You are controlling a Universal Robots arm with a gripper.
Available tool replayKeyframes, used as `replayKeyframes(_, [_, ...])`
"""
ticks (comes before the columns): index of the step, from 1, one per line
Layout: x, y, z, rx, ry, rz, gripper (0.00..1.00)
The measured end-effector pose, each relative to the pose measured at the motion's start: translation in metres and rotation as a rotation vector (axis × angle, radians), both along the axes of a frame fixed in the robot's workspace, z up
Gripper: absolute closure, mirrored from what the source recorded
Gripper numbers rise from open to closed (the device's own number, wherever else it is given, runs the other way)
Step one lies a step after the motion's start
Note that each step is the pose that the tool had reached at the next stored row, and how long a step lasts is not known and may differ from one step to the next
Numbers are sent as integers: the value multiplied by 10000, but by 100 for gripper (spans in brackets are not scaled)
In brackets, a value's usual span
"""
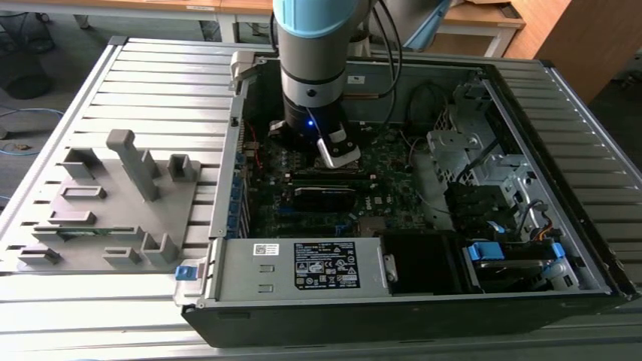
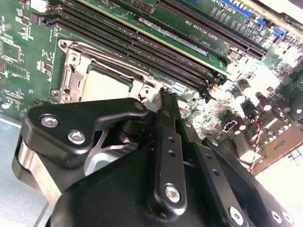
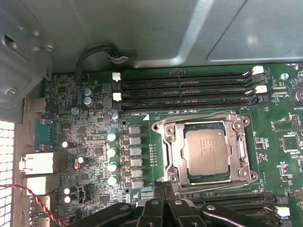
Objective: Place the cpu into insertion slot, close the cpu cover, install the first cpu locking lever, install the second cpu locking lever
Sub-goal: 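Install the second cpu locking lever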
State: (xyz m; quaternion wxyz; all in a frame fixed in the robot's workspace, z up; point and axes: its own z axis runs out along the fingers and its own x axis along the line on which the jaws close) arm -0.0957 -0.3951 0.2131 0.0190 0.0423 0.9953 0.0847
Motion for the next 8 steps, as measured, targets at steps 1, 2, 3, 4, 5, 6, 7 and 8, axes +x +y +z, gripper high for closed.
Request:
replayKeyframes(1, [6,0,1,-13,0,0,89])
replayKeyframes(2, [16,0,1,-28,1,0,89])
replayKeyframes(3, [30,1,0,-44,0,-1,89])
replayKeyframes(4, [46,1,0,-64,-1,-1,89])
replayKeyframes(5, [63,2,0,-87,-1,-1,89])
replayKeyframes(6, [78,6,-1,-110,-1,-1,89])
replayKeyframes(7, [89,18,-1,-145,-1,-1,89])
replayKeyframes(8, [97,43,-1,-186,0,-3,89])
